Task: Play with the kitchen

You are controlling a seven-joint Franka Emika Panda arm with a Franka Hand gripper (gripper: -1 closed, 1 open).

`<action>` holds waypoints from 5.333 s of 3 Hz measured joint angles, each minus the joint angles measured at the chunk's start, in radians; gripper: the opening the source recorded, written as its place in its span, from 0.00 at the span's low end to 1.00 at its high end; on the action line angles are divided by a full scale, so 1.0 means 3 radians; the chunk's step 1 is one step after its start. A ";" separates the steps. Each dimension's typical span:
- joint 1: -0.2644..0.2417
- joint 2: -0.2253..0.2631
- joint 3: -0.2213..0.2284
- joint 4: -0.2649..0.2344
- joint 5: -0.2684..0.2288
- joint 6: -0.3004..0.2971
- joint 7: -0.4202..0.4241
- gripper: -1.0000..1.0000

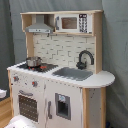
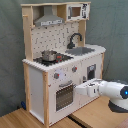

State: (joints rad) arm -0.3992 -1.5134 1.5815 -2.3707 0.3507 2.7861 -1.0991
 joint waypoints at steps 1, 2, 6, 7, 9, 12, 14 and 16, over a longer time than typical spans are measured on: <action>0.0000 0.0000 0.0011 0.0067 -0.0234 -0.0109 0.0272 1.00; -0.0001 0.0000 0.0025 0.0143 -0.0462 -0.0229 0.0550 1.00; -0.0194 0.0000 -0.0043 0.0354 -0.1474 -0.0424 0.1365 1.00; -0.0519 0.0015 0.0020 0.0408 -0.1476 -0.0308 0.1372 1.00; -0.1049 0.0016 0.0068 0.0827 -0.1475 -0.0080 0.1428 1.00; -0.1678 0.0054 0.0051 0.1086 -0.1471 0.0620 0.1549 1.00; -0.1787 0.0067 0.0023 0.1018 -0.1471 0.0883 0.1213 1.00; -0.1790 0.0110 0.0038 0.1015 -0.1397 0.0932 0.1637 0.00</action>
State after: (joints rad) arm -0.9362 -1.4802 1.5928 -2.0663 -0.0684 3.0658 -0.6081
